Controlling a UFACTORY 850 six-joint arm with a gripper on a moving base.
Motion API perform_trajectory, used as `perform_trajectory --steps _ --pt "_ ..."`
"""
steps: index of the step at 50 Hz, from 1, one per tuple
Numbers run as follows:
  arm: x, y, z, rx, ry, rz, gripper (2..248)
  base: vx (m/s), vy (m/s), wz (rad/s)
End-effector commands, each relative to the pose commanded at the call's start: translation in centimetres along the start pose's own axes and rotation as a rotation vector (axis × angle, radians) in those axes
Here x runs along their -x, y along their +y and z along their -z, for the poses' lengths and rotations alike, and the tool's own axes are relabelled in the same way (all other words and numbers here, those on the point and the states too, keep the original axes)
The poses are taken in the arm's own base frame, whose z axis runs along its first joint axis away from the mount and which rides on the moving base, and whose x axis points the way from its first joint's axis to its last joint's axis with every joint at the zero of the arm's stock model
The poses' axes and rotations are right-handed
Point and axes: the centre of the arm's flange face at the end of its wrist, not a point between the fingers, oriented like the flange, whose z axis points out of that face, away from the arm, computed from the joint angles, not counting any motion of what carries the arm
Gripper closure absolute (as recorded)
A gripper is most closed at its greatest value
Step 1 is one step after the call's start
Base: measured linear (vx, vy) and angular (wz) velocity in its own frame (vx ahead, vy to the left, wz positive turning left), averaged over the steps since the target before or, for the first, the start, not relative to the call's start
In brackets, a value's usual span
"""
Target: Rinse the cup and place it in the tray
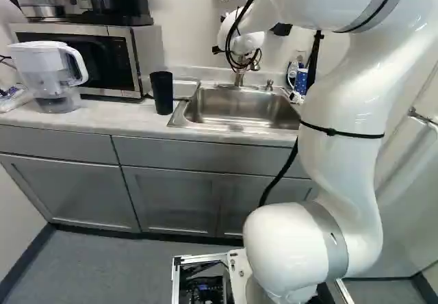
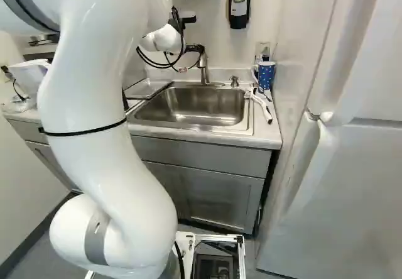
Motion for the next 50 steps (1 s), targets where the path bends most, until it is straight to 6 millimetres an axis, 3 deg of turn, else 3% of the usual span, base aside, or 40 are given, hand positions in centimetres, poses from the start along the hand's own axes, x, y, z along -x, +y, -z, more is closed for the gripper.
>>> perform_trajectory --steps 34,50 --pt "-0.8 0.0 -0.4 0.0 0.079 0.0 3 0.0 0.0 0.0" --pt "-0.3 0.0 1.9 0.0 0.071 0.0 3 0.0 0.0 0.0"
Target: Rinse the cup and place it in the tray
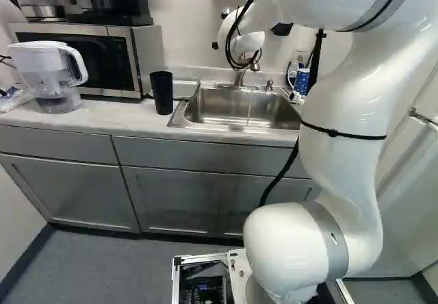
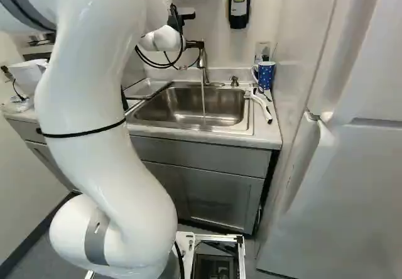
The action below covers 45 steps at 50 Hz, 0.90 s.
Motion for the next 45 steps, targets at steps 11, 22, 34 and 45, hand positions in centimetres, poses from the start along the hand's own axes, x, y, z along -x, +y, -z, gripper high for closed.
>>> perform_trajectory --steps 11,22,34,45 --pt "0.3 0.0 2.2 0.001 -0.006 0.0 3 0.0 0.0 0.0" --pt "0.6 0.4 4.4 0.006 -0.011 -0.001 3 0.0 0.0 0.0" --pt "1.1 1.0 6.9 0.018 -0.014 -0.004 3 0.0 0.0 0.0" --pt "1.5 1.7 9.0 0.031 -0.015 -0.006 3 0.0 0.0 0.0"
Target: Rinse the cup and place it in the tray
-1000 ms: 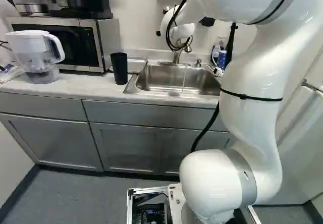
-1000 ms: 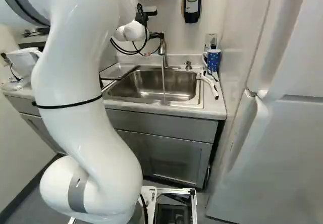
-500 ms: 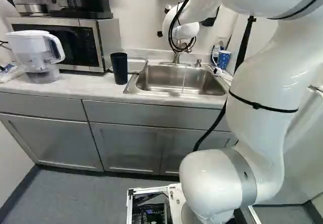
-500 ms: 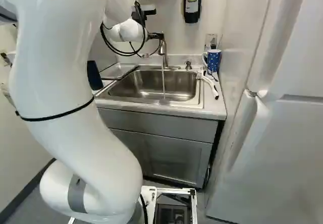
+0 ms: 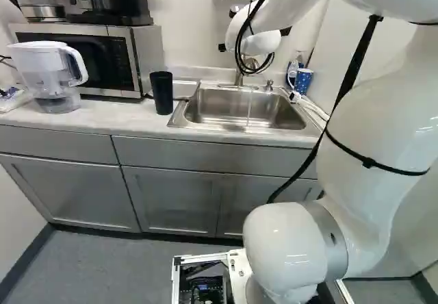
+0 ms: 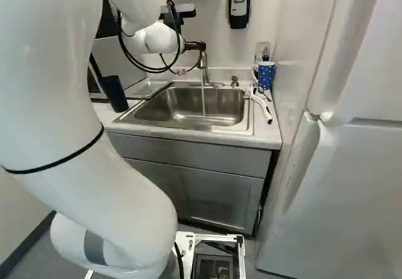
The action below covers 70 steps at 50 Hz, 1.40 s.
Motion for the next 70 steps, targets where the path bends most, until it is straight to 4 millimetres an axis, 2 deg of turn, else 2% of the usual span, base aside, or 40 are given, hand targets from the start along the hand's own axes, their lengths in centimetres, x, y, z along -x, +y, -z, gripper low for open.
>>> perform_trajectory --steps 37,58,70 --pt "2.2 2.4 7.2 0.052 -0.034 -0.012 3 0.0 0.0 0.0" --pt "5.0 3.5 11.4 0.081 -0.2 -0.026 3 0.0 0.0 0.0" --pt "6.0 3.4 11.7 0.08 -0.326 -0.031 3 0.0 0.0 0.0"
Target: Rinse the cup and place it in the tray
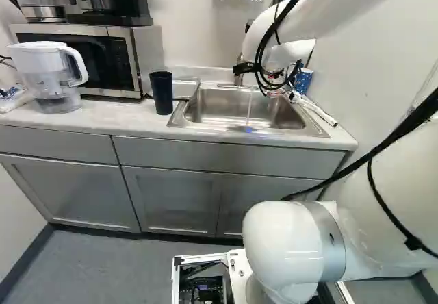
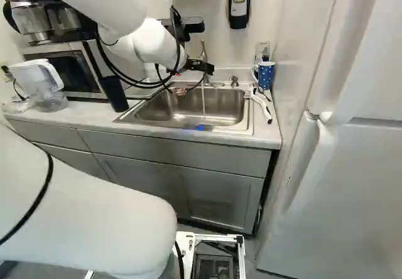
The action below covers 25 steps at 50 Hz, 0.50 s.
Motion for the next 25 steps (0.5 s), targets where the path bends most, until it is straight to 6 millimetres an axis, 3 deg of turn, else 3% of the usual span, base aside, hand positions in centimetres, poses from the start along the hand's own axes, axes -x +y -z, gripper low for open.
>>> perform_trajectory --steps 25 --pt "2.3 0.0 0.3 0.0 -0.263 0.0 3 0.0 0.0 0.0"
